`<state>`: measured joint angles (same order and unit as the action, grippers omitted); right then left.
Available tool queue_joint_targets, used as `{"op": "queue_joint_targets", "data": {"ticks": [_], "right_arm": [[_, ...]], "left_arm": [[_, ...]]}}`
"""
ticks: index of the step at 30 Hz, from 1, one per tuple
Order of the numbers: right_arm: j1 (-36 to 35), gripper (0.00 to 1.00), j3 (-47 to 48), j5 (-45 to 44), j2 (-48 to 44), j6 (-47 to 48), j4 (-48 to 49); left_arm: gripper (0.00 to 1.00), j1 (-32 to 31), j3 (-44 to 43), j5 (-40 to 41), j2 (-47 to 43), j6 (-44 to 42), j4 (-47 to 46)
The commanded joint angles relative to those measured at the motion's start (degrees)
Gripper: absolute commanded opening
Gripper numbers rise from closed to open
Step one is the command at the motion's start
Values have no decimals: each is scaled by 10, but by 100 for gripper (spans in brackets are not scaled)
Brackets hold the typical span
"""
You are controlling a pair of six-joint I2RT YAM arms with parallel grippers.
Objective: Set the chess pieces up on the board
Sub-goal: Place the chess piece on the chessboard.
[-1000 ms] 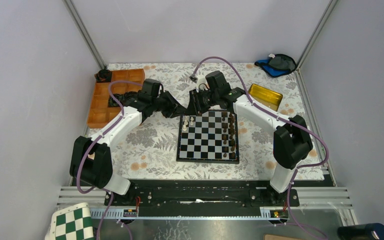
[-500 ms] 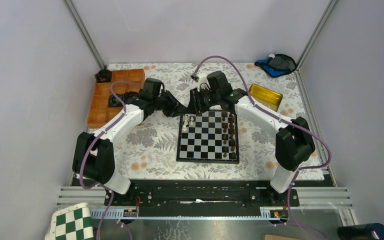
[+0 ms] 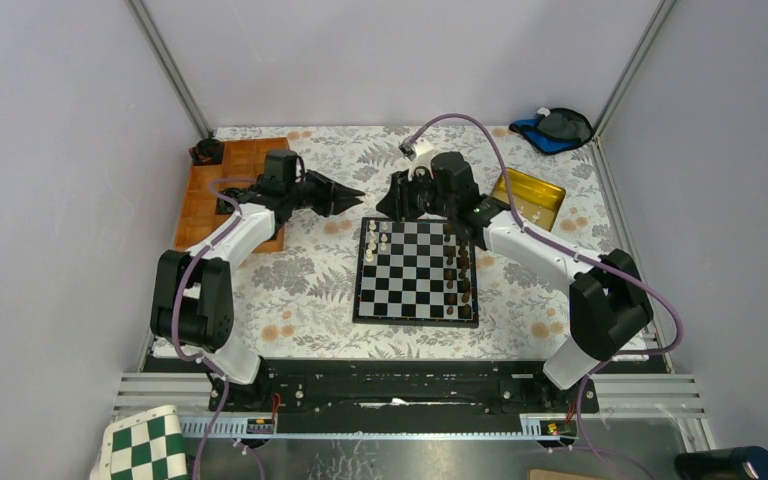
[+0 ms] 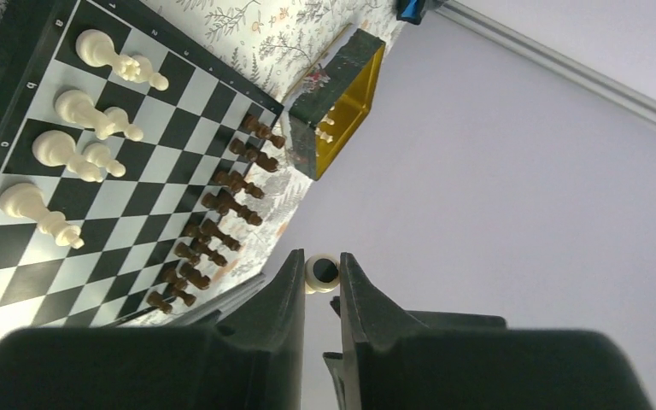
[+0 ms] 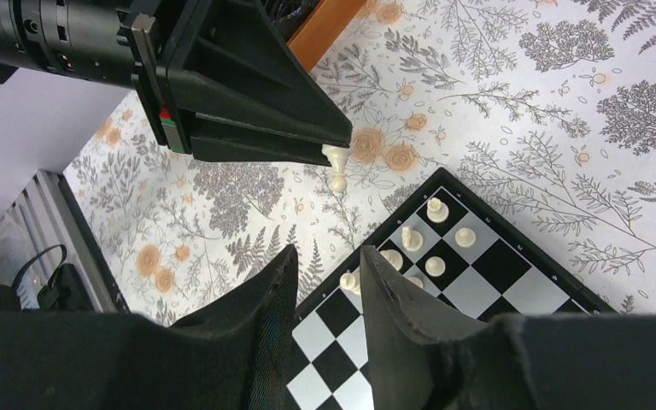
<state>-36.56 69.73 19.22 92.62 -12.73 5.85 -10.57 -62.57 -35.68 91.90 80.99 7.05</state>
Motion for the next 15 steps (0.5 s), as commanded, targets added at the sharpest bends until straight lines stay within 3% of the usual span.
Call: {"op": "queue_joint_targets", "data": {"ticks": [1,10,15], "right_arm": [[-1,39,-27,-26,-17,-28,113],[-1,39,-43,-22,25,-98,244],[-1,39,-31,-20,45,-113,266]], "left_arm": [[0,12,9,-39,11,70,-82],[0,20,29,-64,14,144,-147],[0,25,38,-73,11,159,-161]]}}
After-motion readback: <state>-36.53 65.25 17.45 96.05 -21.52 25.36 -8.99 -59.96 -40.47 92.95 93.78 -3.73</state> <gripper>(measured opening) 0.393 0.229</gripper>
